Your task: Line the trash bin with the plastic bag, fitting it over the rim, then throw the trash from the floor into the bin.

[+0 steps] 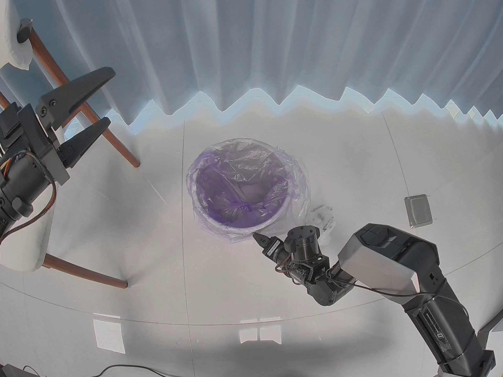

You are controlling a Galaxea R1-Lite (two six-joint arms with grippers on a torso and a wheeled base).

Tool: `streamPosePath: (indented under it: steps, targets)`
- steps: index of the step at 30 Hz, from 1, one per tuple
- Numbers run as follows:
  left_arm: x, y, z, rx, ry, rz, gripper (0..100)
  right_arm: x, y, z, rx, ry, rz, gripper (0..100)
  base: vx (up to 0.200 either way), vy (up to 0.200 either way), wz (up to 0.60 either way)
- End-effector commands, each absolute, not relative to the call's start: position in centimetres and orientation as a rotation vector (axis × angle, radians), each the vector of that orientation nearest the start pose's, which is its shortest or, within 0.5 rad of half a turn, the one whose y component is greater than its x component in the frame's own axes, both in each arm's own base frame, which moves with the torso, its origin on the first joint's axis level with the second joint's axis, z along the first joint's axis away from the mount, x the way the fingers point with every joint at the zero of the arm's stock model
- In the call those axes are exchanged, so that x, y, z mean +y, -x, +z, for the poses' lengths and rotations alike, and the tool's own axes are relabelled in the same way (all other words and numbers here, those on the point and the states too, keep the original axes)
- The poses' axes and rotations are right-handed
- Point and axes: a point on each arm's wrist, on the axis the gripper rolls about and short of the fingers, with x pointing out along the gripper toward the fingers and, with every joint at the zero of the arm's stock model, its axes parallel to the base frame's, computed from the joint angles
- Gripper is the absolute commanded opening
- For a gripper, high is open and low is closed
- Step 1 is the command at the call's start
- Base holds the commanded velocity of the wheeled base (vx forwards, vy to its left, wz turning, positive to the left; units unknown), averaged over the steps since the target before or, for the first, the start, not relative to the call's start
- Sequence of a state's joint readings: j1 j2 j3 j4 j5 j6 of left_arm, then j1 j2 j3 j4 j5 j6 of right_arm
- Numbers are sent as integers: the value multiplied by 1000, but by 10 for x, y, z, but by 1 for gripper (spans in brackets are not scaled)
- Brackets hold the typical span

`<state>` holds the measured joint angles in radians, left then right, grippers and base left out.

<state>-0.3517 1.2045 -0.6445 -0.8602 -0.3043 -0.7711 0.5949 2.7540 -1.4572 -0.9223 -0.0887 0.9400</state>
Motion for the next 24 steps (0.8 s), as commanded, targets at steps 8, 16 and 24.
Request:
streamPosePath:
  steps: [8, 16, 24]
  targets:
    - [-68, -164, 278, -17, 737, -767, 100, 276, -383, -54, 634, -749, 288, 100, 0, 0, 0]
    - [-68, -163, 278, -13, 737, -768, 100, 287, -299, -3, 721, -694, 414, 100, 0, 0, 0]
    - [-67, -168, 279, 34, 739, -734, 100, 272, -278, 76, 586, -748, 522, 100, 0, 0, 0]
